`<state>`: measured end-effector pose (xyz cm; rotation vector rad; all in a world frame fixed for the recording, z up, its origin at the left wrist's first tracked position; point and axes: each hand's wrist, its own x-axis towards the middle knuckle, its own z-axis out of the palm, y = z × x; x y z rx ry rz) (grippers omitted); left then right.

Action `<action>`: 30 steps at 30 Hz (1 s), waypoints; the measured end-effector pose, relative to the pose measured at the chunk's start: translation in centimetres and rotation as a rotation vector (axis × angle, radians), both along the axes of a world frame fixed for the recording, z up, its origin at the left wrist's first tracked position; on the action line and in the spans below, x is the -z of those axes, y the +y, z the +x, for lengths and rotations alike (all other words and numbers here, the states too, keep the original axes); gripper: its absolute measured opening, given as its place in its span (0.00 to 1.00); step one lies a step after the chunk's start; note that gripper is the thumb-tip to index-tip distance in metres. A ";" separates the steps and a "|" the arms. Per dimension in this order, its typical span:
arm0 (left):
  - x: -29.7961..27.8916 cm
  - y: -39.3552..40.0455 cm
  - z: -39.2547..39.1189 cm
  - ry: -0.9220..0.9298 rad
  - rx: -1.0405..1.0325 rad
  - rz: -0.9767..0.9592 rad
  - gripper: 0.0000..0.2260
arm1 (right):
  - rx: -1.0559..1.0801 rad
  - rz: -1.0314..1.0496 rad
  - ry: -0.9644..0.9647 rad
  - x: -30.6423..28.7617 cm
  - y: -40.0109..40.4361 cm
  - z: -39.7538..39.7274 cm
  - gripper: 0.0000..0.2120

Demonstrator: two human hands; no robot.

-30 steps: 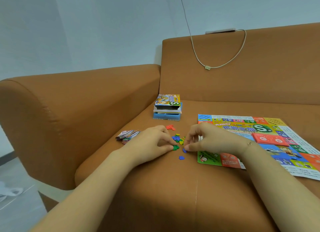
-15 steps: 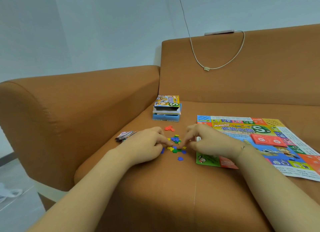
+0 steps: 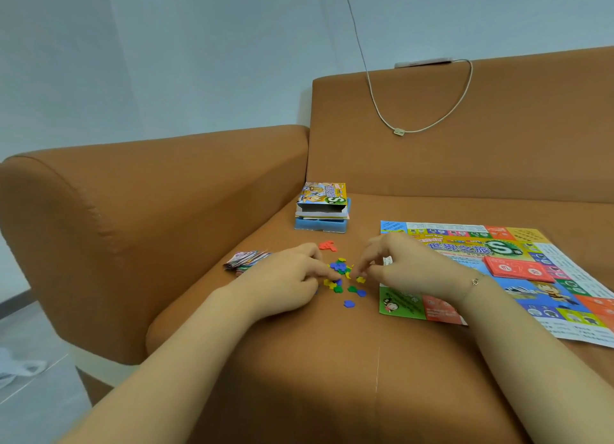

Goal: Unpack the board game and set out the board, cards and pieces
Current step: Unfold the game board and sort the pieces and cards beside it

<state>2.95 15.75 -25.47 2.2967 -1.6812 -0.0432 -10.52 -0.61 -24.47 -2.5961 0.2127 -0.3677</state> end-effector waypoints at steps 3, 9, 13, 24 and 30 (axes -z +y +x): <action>0.0 0.0 0.0 0.058 0.044 -0.038 0.25 | 0.004 0.004 -0.017 0.0 0.0 0.0 0.17; -0.2 0.0 0.0 0.041 -0.012 -0.006 0.25 | 0.020 -0.001 -0.029 -0.2 0.1 -0.1 0.19; -0.7 0.3 0.2 -0.001 -0.098 0.024 0.21 | 0.027 0.000 -0.015 -0.2 0.1 -0.2 0.17; -2.4 1.1 0.1 0.002 -0.203 0.187 0.18 | 0.034 0.079 0.143 -0.9 0.3 -0.7 0.13; -2.4 1.3 -0.8 0.120 -0.069 0.079 0.15 | -0.087 0.199 0.172 -1.4 1.4 -1.0 0.15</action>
